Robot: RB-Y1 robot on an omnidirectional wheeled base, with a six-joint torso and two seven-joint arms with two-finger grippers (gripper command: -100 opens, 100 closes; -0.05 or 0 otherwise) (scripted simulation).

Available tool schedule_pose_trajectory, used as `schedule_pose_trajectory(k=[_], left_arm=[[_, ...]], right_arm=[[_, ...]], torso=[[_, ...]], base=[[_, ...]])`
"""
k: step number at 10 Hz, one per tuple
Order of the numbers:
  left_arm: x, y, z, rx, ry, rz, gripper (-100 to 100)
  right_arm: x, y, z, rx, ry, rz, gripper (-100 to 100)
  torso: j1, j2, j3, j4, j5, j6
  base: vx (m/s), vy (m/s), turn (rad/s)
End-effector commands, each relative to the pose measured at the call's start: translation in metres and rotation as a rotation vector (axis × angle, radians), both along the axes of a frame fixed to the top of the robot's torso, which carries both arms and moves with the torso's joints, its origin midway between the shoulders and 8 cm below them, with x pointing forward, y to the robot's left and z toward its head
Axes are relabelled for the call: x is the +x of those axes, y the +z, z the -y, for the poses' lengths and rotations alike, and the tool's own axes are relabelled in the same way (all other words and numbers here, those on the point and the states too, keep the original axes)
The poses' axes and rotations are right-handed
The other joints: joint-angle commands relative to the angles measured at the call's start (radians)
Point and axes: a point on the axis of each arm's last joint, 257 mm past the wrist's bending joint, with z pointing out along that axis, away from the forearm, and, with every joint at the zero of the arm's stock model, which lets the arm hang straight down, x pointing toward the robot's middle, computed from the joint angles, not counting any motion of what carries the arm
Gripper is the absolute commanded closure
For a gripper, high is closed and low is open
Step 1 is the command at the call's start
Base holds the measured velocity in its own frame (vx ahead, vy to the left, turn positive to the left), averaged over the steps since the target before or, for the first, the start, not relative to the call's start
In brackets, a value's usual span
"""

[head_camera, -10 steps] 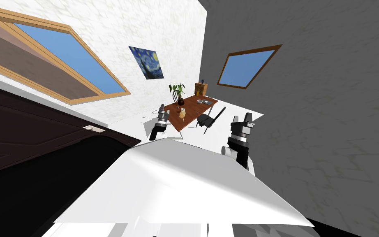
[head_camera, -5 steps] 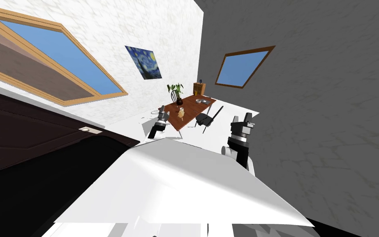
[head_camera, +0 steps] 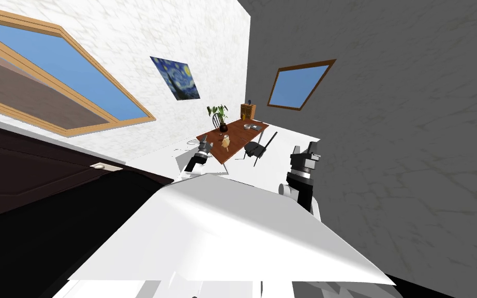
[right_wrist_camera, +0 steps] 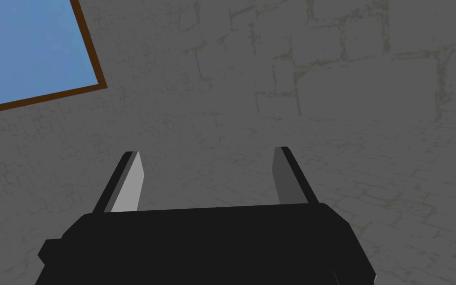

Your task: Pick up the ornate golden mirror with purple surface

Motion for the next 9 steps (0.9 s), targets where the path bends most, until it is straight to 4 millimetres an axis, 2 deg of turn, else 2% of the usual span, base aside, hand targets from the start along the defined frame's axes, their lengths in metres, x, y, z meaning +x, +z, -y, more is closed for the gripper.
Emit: schedule_pose_trajectory(k=[1,2,4,9], left_arm=[[0.002,-0.015,-0.005,-0.030,0.004,-0.049,-100],[0.003,-0.023,-0.014,-0.072,0.009,-0.071,-100],[0.004,-0.032,-0.015,-0.079,0.013,-0.104,-100],[0.005,-0.073,-0.045,-0.241,0.046,-0.234,-100]], right_arm=[[0.000,0.000,0.000,0.000,0.000,0.000,0],[0.000,0.000,0.000,0.000,0.000,0.000,0],[0.000,0.000,0.000,0.000,0.000,0.000,0],[0.000,0.000,0.000,0.000,0.000,0.000,0]], torso=[[0.000,0.000,0.000,0.000,0.000,0.000],[0.000,0.000,0.000,0.000,0.000,0.000],[0.000,-0.001,0.000,0.000,0.000,0.000],[0.001,-0.001,0.000,0.000,0.000,-0.001]], base=[[-0.023,-0.020,-0.044],[-0.027,-0.025,-0.091],[-0.015,-0.013,-0.019],[-0.016,-0.019,-0.081]])
